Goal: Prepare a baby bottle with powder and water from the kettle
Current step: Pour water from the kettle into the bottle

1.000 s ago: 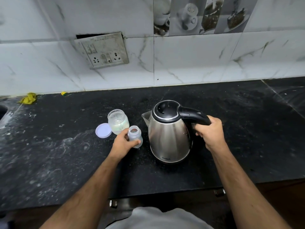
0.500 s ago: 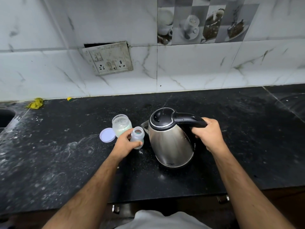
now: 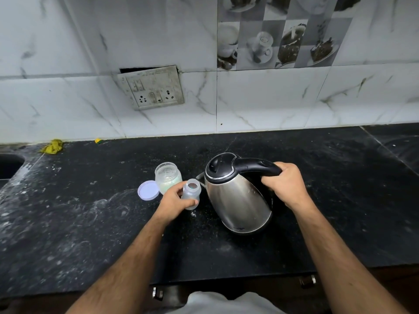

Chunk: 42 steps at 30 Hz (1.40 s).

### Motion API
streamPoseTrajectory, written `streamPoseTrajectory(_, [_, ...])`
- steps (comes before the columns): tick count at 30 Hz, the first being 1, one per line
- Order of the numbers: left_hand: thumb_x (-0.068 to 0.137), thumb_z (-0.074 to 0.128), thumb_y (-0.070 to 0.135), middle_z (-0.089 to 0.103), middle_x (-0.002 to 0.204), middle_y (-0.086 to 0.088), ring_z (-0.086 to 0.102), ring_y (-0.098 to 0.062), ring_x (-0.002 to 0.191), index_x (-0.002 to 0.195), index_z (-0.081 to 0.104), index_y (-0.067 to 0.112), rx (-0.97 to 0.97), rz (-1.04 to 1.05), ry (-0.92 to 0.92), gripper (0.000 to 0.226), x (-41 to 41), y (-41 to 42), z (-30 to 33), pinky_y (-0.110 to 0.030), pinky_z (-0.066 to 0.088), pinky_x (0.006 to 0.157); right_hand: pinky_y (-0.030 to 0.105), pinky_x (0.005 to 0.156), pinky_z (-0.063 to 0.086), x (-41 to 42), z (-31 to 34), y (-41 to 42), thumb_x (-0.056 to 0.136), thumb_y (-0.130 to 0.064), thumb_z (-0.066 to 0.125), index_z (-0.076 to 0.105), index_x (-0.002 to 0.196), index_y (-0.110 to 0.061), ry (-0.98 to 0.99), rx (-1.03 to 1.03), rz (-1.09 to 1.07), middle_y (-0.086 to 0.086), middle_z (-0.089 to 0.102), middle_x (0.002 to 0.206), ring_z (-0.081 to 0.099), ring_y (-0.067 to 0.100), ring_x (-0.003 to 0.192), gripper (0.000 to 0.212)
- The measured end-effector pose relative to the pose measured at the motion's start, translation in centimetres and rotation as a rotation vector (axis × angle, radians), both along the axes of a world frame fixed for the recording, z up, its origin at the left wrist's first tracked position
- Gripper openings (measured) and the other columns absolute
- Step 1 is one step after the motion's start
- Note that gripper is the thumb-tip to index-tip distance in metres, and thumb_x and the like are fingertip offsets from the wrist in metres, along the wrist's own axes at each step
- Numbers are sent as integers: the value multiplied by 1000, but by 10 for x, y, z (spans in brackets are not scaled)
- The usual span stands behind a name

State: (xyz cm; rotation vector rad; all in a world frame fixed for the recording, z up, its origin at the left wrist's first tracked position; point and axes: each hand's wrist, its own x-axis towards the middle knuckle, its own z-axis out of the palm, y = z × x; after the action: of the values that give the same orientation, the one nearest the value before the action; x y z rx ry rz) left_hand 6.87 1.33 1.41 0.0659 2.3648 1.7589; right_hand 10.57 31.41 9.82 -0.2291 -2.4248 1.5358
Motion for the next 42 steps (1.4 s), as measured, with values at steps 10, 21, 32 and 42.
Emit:
streamPoseTrajectory(10, [68,84,0,73,108,8,66,-7,104,106,65,39,3,1,5,57,-2,3,-8,-23,48,92,26,47,38,0,12,-1,49,-21,61,64,62,-23,-42,99,4,-11,54,45,48,6,42,14])
streamPoseTrajectory(21, [70,83,-2,72,111,-1,66,-14,104,118,64,23,34,1,-21,58,-4,7,-14,-24,50,92,25,48,39,-1,15,-1,49,-24,62,65,63,-23,-86,144,6,-9,57,46,50,6,42,14])
streamPoseTrajectory(32, [70,82,-5,72,108,4,66,-8,100,112,62,29,48,18,-41,57,-2,7,-12,-15,49,83,29,49,39,1,15,-3,50,-23,62,63,63,-14,-86,164,0,-5,55,45,50,13,45,16])
streamPoseTrajectory(42, [69,83,-4,71,108,6,66,-7,102,118,62,25,49,14,-65,61,-1,2,-18,-22,50,90,30,50,40,1,16,-4,50,-23,62,64,63,-12,-87,164,0,-5,56,47,51,12,46,18])
